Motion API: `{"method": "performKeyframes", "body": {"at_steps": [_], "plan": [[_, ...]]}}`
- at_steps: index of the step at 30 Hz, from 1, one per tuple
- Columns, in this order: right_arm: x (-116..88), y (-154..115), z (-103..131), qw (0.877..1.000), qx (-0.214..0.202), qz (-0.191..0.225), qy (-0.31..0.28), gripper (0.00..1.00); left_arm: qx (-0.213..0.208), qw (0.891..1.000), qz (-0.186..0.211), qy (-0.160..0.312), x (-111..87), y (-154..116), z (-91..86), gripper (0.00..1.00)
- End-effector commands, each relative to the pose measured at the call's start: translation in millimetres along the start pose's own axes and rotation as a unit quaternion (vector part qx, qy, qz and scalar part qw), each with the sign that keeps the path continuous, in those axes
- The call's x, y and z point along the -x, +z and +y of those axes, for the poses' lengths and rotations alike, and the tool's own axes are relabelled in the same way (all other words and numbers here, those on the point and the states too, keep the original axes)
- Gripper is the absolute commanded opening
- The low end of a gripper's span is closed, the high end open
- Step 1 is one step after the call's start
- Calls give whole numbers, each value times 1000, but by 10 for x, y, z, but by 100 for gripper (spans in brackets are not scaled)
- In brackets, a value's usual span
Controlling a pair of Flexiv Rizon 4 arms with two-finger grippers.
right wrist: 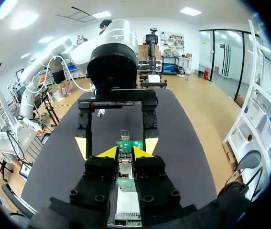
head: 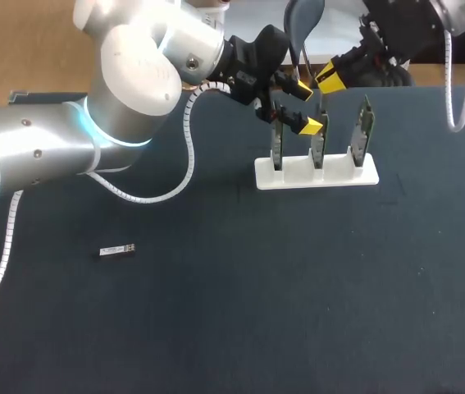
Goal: Pick up the optical module with the left hand, and insert it into the network port with the right hand.
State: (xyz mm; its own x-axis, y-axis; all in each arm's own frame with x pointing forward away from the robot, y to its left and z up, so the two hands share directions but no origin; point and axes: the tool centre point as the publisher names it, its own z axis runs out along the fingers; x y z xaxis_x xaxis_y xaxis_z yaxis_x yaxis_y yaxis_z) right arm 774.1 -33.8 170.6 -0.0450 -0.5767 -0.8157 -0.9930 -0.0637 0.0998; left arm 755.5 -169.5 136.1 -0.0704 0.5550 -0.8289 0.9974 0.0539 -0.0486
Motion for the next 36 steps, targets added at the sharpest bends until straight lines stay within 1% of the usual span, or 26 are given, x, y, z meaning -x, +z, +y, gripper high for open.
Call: {"method": "performKeyframes", "body": {"at_steps": [1,15,30,36], "plan": [[-30,23,4,1000,-1,1,1,0,-2,1000,3,-1,15,8,18,100],[32,-41,15,1000,-6,-5,-5,0,-2,1000,3,-1,15,8,18,100],[-50,37,18,1000,3,5,4,0,-2,1000,3,-1,15,8,18,100],[-41,19,22,1000,2,5,3,0,-2,1000,3,-1,15,8,18,100]]}}
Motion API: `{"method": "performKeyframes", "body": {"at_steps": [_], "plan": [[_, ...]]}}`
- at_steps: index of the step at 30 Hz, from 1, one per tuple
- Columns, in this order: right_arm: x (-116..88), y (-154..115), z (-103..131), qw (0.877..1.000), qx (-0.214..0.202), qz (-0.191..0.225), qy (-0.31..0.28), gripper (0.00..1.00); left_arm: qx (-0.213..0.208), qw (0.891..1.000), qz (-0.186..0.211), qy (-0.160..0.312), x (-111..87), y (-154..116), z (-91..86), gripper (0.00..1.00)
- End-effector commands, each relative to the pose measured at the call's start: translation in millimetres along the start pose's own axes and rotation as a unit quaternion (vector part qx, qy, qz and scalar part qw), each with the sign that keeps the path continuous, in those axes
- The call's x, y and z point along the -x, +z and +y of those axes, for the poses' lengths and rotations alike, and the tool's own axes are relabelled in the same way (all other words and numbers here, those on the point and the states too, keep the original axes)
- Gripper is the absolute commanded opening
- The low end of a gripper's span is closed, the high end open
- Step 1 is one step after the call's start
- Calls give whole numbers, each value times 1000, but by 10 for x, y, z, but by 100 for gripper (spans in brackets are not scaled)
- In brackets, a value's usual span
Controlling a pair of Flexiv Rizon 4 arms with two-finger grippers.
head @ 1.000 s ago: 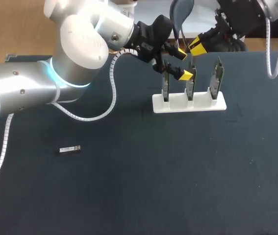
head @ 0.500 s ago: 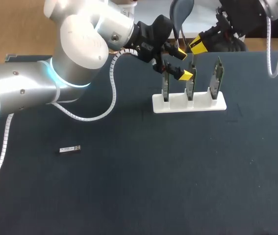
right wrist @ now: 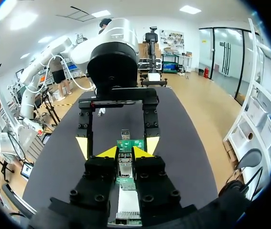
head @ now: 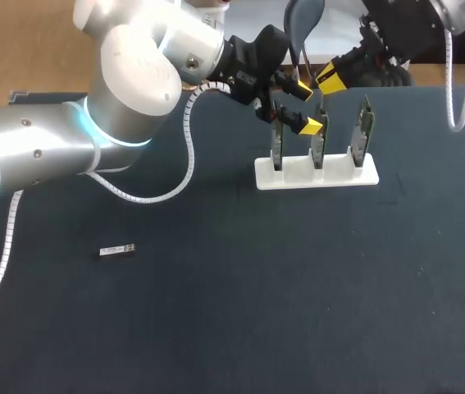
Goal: Pick up the optical module with the left hand, and insert it into the network port with the right hand.
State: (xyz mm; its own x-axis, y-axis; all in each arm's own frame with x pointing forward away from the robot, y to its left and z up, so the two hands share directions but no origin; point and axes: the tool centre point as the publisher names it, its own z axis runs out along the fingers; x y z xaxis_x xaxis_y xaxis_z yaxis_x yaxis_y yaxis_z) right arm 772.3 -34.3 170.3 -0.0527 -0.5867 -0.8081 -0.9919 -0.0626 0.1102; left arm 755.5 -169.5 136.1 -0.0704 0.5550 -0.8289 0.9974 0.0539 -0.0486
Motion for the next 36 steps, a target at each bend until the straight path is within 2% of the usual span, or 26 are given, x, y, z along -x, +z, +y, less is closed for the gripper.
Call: {"method": "performKeyframes", "body": {"at_steps": [1,36], "plan": [[-23,7,5,1000,-2,-3,-2,0,-2,1000,3,-1,15,8,18,100],[17,-26,-3,1000,-8,-13,-5,0,-2,1000,3,-1,15,8,18,100]]}}
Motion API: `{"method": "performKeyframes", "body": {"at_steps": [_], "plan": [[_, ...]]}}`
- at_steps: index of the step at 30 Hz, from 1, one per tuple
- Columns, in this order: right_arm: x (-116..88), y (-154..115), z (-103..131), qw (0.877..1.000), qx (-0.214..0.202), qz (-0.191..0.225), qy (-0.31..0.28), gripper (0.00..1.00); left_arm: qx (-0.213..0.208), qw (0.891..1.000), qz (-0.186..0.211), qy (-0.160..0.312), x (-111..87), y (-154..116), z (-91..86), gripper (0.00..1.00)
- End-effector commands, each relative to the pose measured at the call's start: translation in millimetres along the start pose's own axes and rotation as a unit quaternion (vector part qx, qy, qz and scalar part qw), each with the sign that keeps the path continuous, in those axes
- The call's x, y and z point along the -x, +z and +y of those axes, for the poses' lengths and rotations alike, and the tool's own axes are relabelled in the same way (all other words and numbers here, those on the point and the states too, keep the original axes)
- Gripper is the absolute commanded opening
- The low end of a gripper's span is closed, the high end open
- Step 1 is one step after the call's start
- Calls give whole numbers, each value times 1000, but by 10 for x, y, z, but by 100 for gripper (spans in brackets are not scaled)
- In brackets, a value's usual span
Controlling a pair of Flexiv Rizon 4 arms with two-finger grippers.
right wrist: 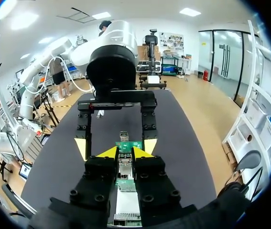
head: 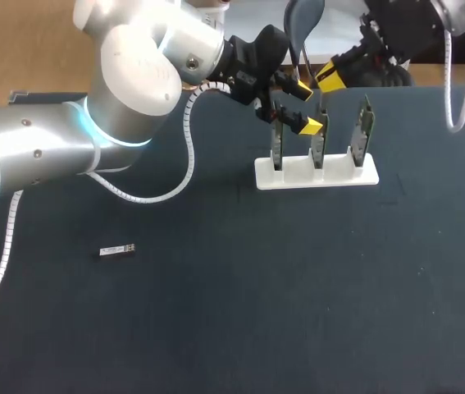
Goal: Pick up the optical module with the left hand, and insert it into the network port with the right hand.
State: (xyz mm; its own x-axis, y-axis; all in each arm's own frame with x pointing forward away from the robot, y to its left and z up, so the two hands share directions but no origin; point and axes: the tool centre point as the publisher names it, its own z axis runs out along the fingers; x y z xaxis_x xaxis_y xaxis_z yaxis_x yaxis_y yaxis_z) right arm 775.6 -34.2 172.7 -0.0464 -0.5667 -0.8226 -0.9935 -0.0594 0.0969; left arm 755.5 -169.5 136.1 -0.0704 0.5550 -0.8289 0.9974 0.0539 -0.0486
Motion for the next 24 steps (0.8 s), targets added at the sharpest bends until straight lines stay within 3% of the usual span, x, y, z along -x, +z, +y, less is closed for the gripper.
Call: {"method": "performKeyframes", "body": {"at_steps": [1,24], "plan": [[-4,-10,27,1000,-4,-1,0,0,-2,1000,3,-1,15,8,18,100],[-48,4,38,1000,-1,1,11,0,-2,1000,3,-1,15,8,18,100]]}}
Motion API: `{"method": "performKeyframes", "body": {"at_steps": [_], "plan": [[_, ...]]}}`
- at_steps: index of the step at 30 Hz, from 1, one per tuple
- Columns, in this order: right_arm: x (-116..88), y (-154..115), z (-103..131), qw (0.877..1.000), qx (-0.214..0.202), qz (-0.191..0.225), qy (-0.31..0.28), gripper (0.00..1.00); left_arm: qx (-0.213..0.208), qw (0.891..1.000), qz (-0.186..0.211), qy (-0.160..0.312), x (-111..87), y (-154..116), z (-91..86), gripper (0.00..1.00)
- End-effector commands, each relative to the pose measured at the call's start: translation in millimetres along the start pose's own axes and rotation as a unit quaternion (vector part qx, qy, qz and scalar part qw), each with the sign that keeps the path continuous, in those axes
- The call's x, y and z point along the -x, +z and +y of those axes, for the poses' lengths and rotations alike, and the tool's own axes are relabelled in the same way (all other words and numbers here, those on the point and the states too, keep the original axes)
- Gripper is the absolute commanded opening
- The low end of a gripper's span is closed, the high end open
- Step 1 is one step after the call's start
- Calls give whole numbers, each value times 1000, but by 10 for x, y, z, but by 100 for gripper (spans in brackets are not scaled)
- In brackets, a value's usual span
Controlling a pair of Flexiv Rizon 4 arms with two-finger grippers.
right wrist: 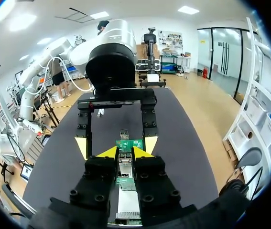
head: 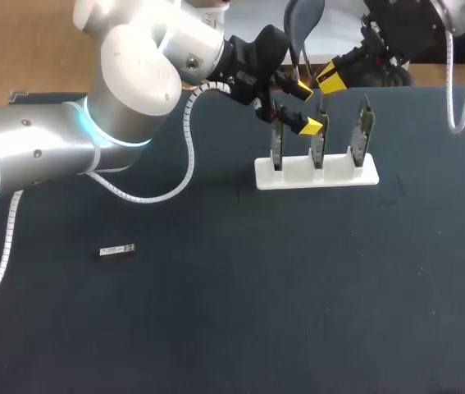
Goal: Pick up the optical module with the left hand, and insert it into the network port with the right hand.
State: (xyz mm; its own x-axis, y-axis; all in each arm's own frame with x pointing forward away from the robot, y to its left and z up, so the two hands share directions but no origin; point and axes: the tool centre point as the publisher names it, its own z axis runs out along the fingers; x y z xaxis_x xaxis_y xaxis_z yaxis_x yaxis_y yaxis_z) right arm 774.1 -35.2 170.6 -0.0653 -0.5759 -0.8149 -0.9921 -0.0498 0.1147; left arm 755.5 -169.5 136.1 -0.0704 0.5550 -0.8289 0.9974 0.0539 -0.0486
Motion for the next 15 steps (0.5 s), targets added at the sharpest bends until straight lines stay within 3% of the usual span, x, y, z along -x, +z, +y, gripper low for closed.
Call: {"method": "performKeyframes", "body": {"at_steps": [1,15], "plan": [[-22,-6,24,1000,-2,-5,1,0,-2,1000,3,-1,15,8,18,100],[15,-21,-4,1000,-1,-13,13,0,-2,1000,3,-1,15,8,18,100]]}}
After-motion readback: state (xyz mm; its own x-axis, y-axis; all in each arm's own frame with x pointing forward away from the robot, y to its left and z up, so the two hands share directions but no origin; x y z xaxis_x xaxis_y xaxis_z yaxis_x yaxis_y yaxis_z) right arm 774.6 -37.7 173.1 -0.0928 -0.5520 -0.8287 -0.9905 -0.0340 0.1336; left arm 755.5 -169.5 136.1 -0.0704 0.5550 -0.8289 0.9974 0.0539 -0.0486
